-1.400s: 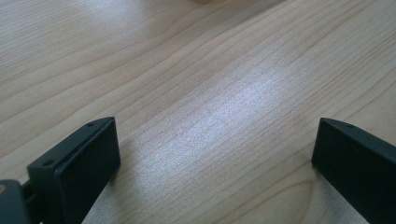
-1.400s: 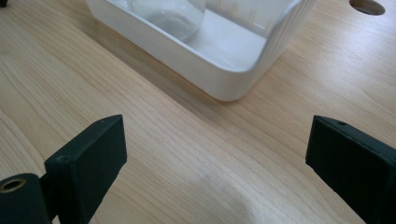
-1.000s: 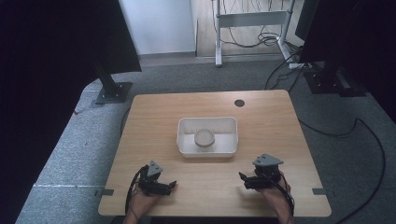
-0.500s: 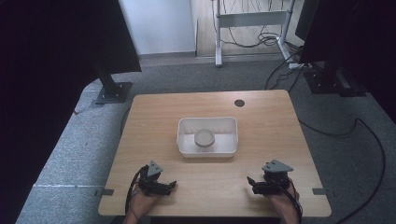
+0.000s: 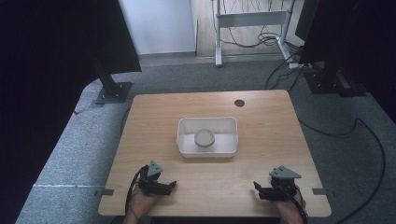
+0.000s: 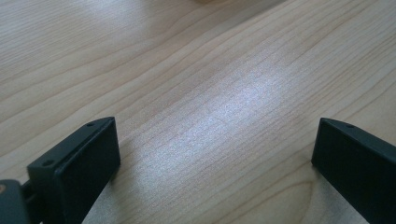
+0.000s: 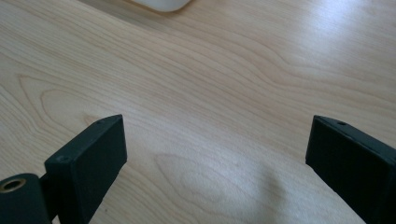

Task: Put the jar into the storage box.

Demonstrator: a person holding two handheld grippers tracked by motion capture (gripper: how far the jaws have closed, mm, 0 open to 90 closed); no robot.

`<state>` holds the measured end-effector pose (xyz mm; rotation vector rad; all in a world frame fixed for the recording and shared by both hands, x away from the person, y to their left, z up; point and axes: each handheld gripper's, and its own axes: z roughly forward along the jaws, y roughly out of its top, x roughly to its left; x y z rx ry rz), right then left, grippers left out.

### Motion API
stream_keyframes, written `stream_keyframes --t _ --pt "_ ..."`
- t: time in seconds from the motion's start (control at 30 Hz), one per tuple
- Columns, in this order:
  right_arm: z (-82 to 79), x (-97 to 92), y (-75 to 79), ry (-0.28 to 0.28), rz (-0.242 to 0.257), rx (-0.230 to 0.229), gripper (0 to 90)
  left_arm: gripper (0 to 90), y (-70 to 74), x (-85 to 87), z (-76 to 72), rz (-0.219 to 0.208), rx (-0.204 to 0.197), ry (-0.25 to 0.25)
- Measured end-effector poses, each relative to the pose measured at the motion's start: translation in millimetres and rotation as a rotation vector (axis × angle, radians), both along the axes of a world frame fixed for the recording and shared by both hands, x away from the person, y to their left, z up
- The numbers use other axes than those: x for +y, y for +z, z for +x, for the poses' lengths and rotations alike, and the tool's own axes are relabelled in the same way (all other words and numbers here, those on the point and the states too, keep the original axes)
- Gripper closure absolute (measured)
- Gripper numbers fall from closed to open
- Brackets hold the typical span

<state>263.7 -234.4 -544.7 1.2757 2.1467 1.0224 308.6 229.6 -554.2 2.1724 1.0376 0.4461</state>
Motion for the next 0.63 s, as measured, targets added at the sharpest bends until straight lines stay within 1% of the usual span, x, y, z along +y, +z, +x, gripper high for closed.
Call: stream_keyframes --t 0.23,0.53,0.63 --pt "-4.0 -5.8 -3.8 -0.022 -0.004 0.017 5.0 0.6 0.0 0.1 0.0 0.001 0.0 0.0" --pt "-8.3 -10.8 -13.3 -0.041 -0.012 0.054 5.0 0.6 0.0 0.0 0.0 0.001 0.0 0.0" --pt "-9.8 -12.1 -16.4 -0.05 -0.025 0.065 4.5 0.6 0.1 0.1 0.1 0.002 -0.001 -0.001"
